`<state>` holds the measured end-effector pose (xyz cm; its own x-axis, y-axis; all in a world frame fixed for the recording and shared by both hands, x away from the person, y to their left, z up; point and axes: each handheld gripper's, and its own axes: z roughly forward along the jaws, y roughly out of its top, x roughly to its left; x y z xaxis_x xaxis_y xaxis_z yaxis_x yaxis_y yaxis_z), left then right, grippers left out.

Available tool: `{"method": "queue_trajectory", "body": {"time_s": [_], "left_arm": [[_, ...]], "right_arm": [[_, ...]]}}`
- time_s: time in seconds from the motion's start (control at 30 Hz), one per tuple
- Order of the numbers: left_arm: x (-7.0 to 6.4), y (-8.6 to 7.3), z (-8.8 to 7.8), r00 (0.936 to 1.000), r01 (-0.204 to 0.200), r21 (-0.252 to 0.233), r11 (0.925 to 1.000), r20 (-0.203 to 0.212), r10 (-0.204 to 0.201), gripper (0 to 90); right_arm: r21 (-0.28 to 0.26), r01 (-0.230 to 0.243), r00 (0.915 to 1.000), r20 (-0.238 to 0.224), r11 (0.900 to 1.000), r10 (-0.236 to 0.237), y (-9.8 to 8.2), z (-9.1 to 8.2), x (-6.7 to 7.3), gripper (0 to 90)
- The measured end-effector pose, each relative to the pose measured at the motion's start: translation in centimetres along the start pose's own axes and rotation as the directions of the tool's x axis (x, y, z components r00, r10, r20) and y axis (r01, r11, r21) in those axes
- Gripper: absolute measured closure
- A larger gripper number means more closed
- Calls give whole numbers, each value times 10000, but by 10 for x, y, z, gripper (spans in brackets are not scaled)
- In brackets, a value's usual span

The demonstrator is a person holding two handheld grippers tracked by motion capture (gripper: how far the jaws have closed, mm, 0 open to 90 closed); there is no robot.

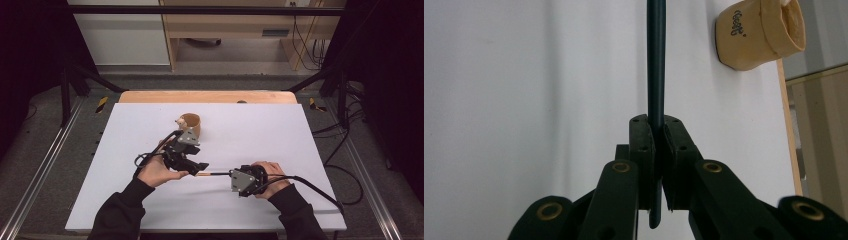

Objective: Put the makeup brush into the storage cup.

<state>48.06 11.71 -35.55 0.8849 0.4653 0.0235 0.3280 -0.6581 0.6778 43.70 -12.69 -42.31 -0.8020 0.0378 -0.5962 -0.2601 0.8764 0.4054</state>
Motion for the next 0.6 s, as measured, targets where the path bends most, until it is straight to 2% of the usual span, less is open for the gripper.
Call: {"method": "queue_trajectory", "body": {"time_s": [0.03, 0.07, 0.17, 0.2, 0.23, 0.27, 0.3, 0.33, 0.37, 0.4, 0.5, 0.53, 0.57, 0.6], "left_arm": [[2, -3, -2, 9999, 135, -198, 9997, -31, -135, 369], [5, -9, -6, 9988, 432, -609, 9972, -218, -446, 357], [8, -19, -10, 9948, 759, -1170, 9902, -590, -832, 324], [8, -19, -10, 9948, 759, -1170, 9902, -590, -832, 304], [9, -23, -11, 9928, 861, -1353, 9870, -706, -963, 304], [11, -30, -14, 9885, 976, -1689, 9808, -979, -1152, 283], [12, -34, -15, 9858, 1102, -1907, 9754, -1042, -1317, 270], [12, -34, -15, 9858, 1102, -1907, 9754, -1042, -1317, 261], [13, -38, -16, 9833, 1227, -2099, 9700, -1070, -1475, 255], [14, -45, -19, 9774, 1432, -2503, 9575, -1161, -1765, 248], [15, -55, -22, 9697, 1668, -3001, 9392, -1227, -2115, 228], [15, -58, -23, 9664, 1743, -3191, 9315, -1262, -2241, 221], [15, -58, -23, 9664, 1743, -3191, 9315, -1262, -2241, 216], [15, -60, -23, 9637, 1815, -3321, 9256, -1273, -2346, 216]], "right_arm": [[24, -75, 10000, -33, 10000, 75, -1, 0, 0, 849], [17, -121, 9999, -27, 9999, 121, -1, 0, 0, 849], [-20, -325, 9995, -22, 9995, 325, -2, 0, 0, 849], [-29, -378, 9992, -106, 9993, 377, -3, -1, -1, 849], [-29, -378, 9992, -106, 9993, 377, -3, -1, -1, 849], [-99, -523, 9985, -151, 9986, 521, -4, -2, -1, 849], [-97, -779, 9968, -196, 9969, 777, -4, -2, 0, 849], [-127, -858, 9962, -171, 9962, 856, -5, -2, 0, 849], [-187, -951, 9953, -183, 9953, 948, -6, -1, 0, 849], [-205, -995, 9949, -179, 9948, 992, -7, -1, 0, 849], [-214, -1206, 9923, -325, 9925, 1199, -10, -1, 0, 849], [-186, -1430, 9893, -323, 9896, 1423, -11, -2, 1, 849], [-186, -1430, 9893, -323, 9896, 1423, -11, -2, 1, 849], [-211, -1464, 9888, -337, 9890, 1457, -12, -2, 0, 849]]}}
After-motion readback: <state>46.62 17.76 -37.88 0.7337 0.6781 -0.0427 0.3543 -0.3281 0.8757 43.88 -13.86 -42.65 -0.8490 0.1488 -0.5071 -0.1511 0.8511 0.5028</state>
